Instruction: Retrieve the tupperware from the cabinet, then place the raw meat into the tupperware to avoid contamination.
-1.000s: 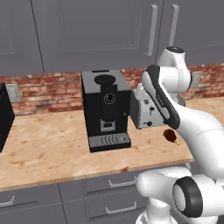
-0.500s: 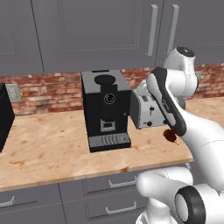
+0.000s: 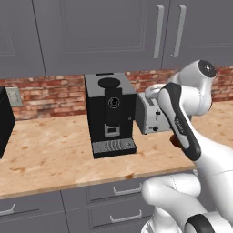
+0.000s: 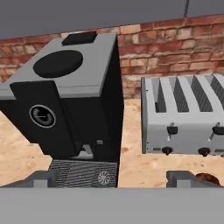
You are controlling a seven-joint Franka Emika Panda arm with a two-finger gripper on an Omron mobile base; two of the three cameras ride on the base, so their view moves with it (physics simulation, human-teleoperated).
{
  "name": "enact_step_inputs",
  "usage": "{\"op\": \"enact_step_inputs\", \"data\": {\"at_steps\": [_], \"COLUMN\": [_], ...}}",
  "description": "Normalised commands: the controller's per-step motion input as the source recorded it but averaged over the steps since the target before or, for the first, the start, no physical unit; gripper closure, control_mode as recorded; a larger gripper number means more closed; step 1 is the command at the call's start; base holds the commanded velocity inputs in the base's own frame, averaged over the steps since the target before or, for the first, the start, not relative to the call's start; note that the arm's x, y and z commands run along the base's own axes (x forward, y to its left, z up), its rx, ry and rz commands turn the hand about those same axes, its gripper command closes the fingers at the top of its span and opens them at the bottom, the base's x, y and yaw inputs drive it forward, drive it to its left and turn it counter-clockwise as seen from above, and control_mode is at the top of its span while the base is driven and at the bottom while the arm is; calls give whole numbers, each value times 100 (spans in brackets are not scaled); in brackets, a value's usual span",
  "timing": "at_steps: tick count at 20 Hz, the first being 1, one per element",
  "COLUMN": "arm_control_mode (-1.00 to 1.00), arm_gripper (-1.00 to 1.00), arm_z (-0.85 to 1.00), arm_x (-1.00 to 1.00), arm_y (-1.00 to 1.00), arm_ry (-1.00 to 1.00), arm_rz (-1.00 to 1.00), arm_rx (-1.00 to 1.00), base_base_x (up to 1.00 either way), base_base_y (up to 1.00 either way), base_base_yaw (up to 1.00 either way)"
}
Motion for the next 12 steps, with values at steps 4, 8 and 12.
{"op": "enact_step_inputs", "data": {"at_steps": [4, 8, 12], "arm_control_mode": [-100, -100, -100], "arm_gripper": [-100, -100, -100], "arm_z": [28, 38, 44], "arm_x": [0, 0, 0], "arm_y": [0, 0, 0], "arm_ry": [-22, -18, -14], "arm_rz": [0, 0, 0], "arm_rx": [3, 1, 0], "base_base_x": [0, 0, 0], "base_base_y": [0, 0, 0], "base_base_yaw": [0, 0, 0]}}
